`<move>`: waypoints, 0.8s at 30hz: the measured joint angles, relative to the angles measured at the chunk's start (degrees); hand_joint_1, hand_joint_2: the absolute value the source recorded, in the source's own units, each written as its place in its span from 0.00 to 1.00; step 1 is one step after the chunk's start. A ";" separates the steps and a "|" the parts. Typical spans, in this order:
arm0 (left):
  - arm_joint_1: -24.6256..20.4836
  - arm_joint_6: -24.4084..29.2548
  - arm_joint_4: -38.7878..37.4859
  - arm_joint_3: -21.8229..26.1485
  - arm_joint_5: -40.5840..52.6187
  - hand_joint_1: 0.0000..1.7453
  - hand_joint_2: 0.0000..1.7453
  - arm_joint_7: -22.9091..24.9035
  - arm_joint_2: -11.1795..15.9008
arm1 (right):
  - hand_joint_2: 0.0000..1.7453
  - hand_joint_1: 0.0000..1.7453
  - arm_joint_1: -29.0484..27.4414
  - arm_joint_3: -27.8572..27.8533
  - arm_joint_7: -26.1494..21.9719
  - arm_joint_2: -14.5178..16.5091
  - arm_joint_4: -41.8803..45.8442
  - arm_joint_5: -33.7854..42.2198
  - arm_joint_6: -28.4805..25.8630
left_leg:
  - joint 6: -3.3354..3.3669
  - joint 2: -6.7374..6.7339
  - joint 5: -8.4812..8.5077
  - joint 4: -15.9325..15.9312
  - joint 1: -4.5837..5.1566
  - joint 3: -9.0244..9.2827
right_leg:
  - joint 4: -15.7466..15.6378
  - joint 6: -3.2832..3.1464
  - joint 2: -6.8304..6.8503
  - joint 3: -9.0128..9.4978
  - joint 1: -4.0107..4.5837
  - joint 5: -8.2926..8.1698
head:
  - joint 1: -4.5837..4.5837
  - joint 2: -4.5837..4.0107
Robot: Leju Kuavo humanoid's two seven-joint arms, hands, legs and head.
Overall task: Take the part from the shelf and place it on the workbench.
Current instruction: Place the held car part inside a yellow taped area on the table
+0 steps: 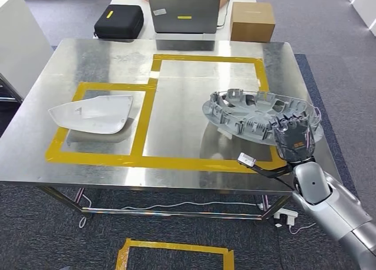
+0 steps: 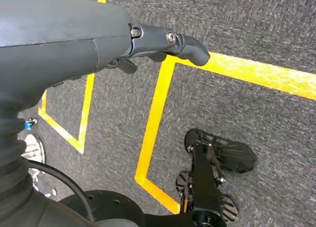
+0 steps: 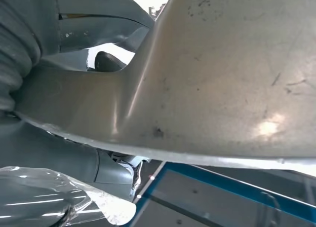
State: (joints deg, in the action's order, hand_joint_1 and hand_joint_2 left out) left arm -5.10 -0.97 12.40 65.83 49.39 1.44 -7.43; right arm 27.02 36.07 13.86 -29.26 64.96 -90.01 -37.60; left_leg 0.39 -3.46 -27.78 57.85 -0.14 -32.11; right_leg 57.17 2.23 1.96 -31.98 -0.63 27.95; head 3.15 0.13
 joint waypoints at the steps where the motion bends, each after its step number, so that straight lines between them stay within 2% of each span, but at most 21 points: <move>1: 0.00 0.05 0.01 -0.01 0.18 0.00 1.00 -0.01 0.04 | 1.00 1.00 0.37 0.32 -1.02 0.30 -0.14 0.01 -0.03 | 0.00 0.00 0.00 0.00 0.00 0.00 | 0.00 0.00 0.00 0.00 0.00 0.00 | 0.00 0.00; 8: -0.04 0.43 0.01 -0.28 1.70 0.00 1.00 -0.55 0.13 | 1.00 1.00 2.51 1.59 -9.55 3.57 -0.50 0.01 -0.23 | 0.00 0.01 0.00 0.00 -0.01 0.00 | 0.01 -0.01 0.02 -0.01 0.01 0.00 | 0.00 0.00; 16: -0.03 0.47 0.01 -0.63 2.45 0.00 1.00 -0.92 0.15 | 1.00 1.00 2.96 0.92 -12.27 6.33 0.01 0.07 -0.23 | 0.00 0.02 0.00 0.00 0.00 -0.03 | 0.01 0.00 0.04 -0.01 -0.01 0.01 | 0.00 0.00; 20: -0.01 0.14 0.01 -0.83 2.47 0.00 1.00 -0.94 0.21 | 1.00 0.00 3.27 -0.09 -11.87 6.68 -0.58 0.08 -0.23 | 0.00 0.02 0.00 0.02 0.01 -0.03 | 0.00 0.00 0.04 -0.01 -0.02 0.00 | 0.01 0.00; 24: 0.03 -0.17 0.01 -0.83 2.46 0.00 1.00 -0.96 0.29 | 1.00 0.00 3.48 -1.85 -11.03 6.68 -1.95 0.09 -0.23 | 0.00 0.02 0.00 0.04 0.02 -0.03 | 0.00 0.00 0.02 -0.02 -0.02 0.00 | 0.01 0.00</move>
State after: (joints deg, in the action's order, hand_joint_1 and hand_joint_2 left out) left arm -5.08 -1.14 12.41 65.00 51.84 0.49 -7.13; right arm 30.50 34.23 2.83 -22.58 63.01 -89.92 -37.83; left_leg 0.39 -3.44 -27.78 57.89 -0.12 -32.13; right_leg 57.17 2.22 1.99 -32.00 -0.65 27.96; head 3.15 0.13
